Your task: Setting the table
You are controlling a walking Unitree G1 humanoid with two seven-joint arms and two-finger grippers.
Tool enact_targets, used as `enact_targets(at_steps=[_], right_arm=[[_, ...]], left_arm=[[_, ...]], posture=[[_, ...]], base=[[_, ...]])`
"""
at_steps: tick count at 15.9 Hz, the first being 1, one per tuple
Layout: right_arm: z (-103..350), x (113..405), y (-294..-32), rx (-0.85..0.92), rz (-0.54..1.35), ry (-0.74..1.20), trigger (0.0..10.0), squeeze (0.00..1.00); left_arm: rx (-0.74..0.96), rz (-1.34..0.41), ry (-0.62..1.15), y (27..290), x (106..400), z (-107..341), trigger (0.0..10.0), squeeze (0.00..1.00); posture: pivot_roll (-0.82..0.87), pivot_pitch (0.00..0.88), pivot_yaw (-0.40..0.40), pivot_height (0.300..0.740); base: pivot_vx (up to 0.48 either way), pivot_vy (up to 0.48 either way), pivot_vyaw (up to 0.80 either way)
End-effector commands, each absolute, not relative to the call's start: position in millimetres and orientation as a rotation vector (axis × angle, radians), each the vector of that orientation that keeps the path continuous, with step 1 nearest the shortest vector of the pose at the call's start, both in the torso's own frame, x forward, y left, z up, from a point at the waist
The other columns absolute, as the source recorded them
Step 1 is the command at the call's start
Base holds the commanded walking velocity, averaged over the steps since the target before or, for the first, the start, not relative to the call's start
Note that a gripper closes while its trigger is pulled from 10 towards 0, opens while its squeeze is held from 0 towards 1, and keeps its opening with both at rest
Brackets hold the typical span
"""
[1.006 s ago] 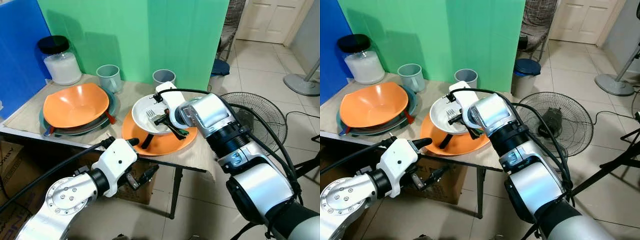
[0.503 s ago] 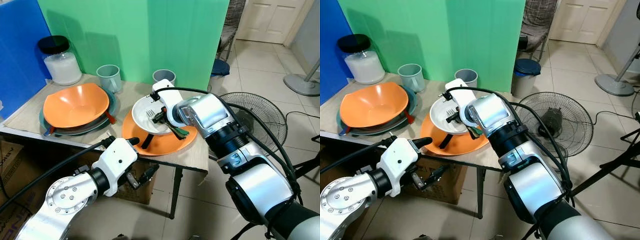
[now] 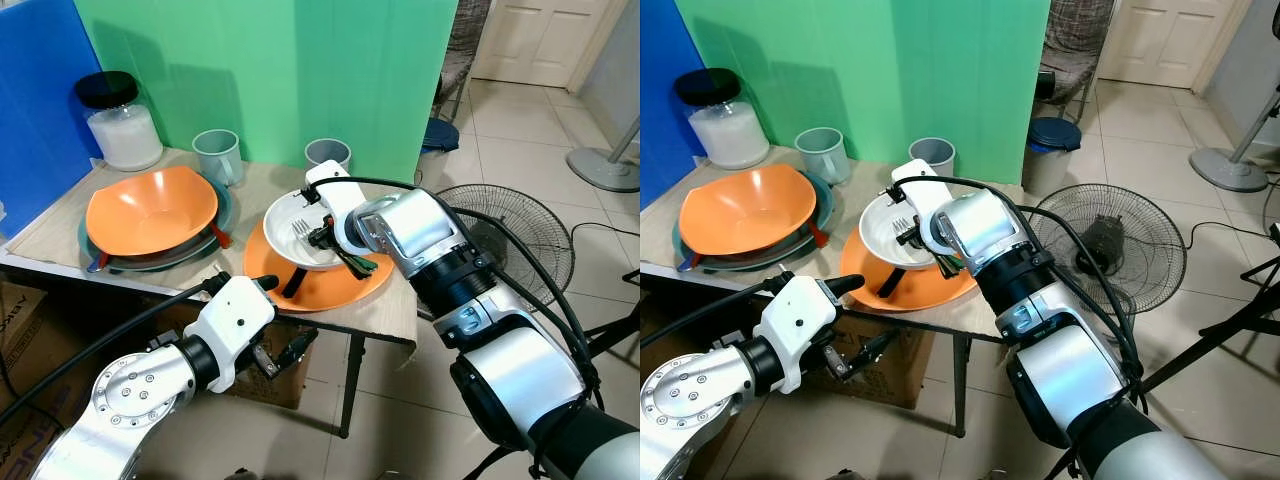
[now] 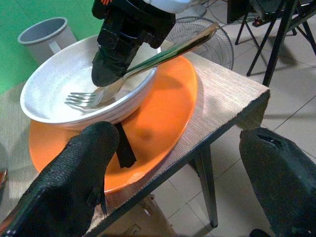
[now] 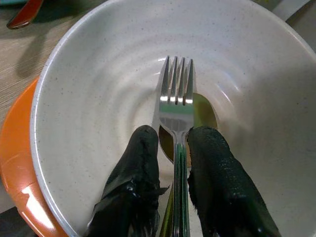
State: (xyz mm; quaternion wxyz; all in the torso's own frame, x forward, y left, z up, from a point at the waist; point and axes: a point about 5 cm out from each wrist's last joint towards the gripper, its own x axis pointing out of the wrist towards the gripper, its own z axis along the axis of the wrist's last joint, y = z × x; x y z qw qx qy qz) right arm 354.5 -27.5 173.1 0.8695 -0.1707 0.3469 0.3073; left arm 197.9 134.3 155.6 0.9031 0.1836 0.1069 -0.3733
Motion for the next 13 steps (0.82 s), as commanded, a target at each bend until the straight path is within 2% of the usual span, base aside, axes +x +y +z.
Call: enact_targets(at_steps=[1, 9, 11, 13], right_arm=[[169.3, 354.9, -30.5, -0.355, 0.625, 0.744, 10.0, 0.00], [161.3, 355.9, -30.6, -0.378, 0.613, 0.757, 10.0, 0.00], [160.9, 355.9, -30.5, -0.379, 0.614, 0.759, 7.9, 0.00], [160.6, 356.2, -30.3, -0.377, 0.614, 0.759, 2.4, 0.00]], left_arm=[[0.383, -0.768, 0.223, 134.2, 199.6, 154.8, 10.0, 0.00], [0.385, -0.771, 0.224, 133.7, 199.8, 154.8, 10.0, 0.00], [0.387, -0.771, 0.225, 133.7, 199.9, 154.8, 10.0, 0.00], [0.387, -0.771, 0.225, 133.9, 199.9, 155.2, 10.0, 0.00]], posture=[[-0.07, 0.000, -0.003, 0.740], [-0.07, 0.000, -0.002, 0.740], [-0.07, 0.000, -0.002, 0.740], [-0.07, 0.000, -0.002, 0.740]], base=[[0.000, 0.000, 0.00], [0.000, 0.000, 0.00], [0.000, 0.000, 0.00], [0.000, 0.000, 0.00]])
